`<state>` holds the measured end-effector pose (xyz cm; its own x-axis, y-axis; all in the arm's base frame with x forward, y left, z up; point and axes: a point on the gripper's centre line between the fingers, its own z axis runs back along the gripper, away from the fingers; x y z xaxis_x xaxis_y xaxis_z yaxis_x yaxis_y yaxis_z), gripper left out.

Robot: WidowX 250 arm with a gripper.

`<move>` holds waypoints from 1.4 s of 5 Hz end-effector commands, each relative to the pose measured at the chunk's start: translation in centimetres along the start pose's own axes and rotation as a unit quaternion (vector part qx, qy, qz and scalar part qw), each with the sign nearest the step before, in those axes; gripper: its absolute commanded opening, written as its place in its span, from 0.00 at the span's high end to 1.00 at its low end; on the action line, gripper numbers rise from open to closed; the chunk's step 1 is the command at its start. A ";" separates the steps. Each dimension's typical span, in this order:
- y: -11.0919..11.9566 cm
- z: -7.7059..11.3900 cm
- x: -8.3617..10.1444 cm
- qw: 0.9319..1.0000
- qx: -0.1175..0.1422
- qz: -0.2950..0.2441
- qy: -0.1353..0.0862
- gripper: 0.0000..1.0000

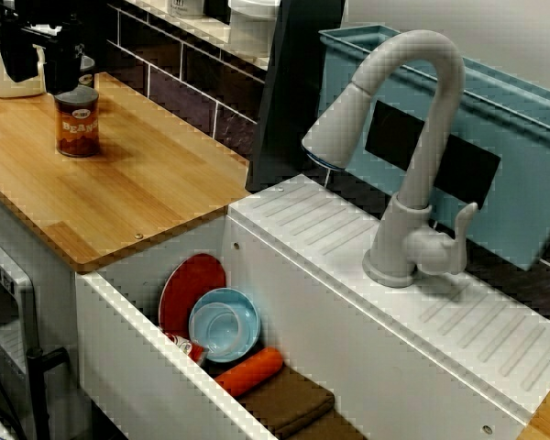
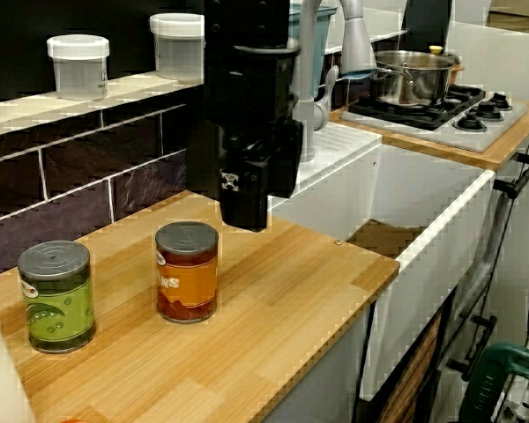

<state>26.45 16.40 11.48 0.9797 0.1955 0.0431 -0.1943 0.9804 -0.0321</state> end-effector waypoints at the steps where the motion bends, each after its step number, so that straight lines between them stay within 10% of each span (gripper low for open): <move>1: 3.3 3.5 2.0 0.998 0.019 0.039 -0.044 0.00; 4: 4.0 2.6 3.1 0.995 0.035 0.071 -0.061 0.00; 7: 3.2 1.1 3.6 0.993 0.001 0.115 -0.033 0.00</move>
<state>29.93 19.43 10.27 0.9055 0.4213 0.0509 -0.4186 0.9064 -0.0568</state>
